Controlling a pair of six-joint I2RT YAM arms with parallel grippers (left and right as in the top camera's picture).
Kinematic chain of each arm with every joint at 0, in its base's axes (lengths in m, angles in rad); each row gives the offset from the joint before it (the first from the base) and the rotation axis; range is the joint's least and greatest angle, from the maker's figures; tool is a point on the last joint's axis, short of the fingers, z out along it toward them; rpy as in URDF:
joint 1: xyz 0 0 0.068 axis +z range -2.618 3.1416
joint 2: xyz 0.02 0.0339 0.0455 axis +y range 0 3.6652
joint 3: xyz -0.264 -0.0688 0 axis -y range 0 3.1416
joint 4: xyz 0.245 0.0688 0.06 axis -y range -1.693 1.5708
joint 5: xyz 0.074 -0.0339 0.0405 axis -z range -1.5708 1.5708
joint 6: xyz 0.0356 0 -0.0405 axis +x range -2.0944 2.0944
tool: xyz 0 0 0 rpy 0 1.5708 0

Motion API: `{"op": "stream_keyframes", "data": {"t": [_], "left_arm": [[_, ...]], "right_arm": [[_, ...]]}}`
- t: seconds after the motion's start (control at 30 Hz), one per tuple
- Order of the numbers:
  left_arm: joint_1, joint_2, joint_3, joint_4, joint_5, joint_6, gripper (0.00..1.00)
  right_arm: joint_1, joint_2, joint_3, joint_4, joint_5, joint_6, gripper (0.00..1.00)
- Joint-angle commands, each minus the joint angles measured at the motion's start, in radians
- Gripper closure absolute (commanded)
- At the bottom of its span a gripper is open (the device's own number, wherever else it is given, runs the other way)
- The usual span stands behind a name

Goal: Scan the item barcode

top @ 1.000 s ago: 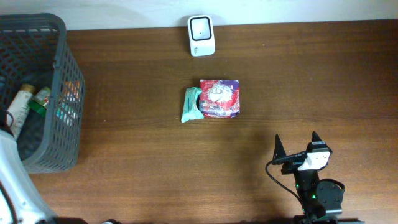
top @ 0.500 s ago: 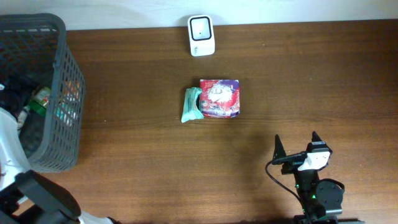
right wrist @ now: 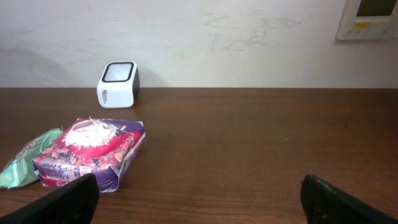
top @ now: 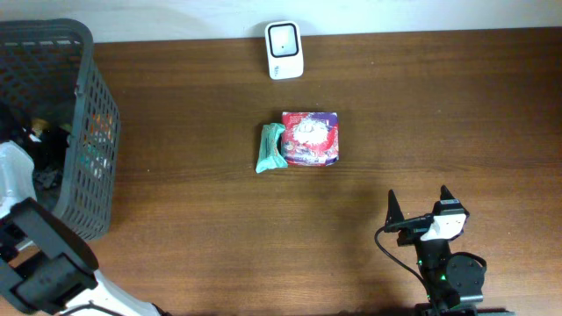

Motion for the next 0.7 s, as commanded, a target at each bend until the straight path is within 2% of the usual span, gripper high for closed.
{"op": "stream_keyframes", "data": {"t": [0.0, 0.13, 0.2, 0.27, 0.3, 0.33, 0.37, 0.47, 0.53, 0.67], "left_arm": [[-0.010, 0.050, 0.003, -0.002, 0.084, 0.008, 0.18], [-0.023, 0.102, 0.003, -0.007, 0.083, 0.001, 0.20], [-0.023, 0.124, 0.003, -0.005, 0.083, 0.000, 0.29], [-0.023, 0.156, 0.003, -0.005, 0.079, 0.002, 0.32], [-0.023, 0.161, 0.003, -0.005, 0.063, 0.002, 0.41], [-0.023, 0.164, 0.003, -0.003, 0.039, 0.002, 0.62], [-0.023, 0.163, 0.003, 0.001, 0.029, 0.002, 0.75], [-0.019, 0.161, 0.008, -0.011, 0.027, 0.002, 0.93], [-0.018, 0.152, 0.039, -0.058, 0.027, 0.002, 0.99], [-0.018, 0.092, 0.202, -0.238, 0.027, 0.002, 1.00]], "right_arm": [[0.004, -0.006, -0.007, -0.004, 0.009, 0.011, 0.02], [0.003, -0.006, -0.007, -0.004, 0.009, 0.011, 0.01], [0.003, -0.006, -0.007, -0.004, 0.009, 0.011, 0.02], [0.003, -0.006, -0.007, -0.004, 0.009, 0.011, 0.02], [0.003, -0.006, -0.007, -0.004, 0.009, 0.011, 0.01], [0.003, -0.006, -0.007, -0.004, 0.009, 0.011, 0.01], [0.003, -0.006, -0.007, -0.004, 0.009, 0.011, 0.02], [0.003, -0.006, -0.007, -0.004, 0.009, 0.011, 0.01], [0.003, -0.006, -0.007, -0.004, 0.009, 0.011, 0.02], [0.003, -0.006, -0.007, -0.004, 0.009, 0.011, 0.01]]}}
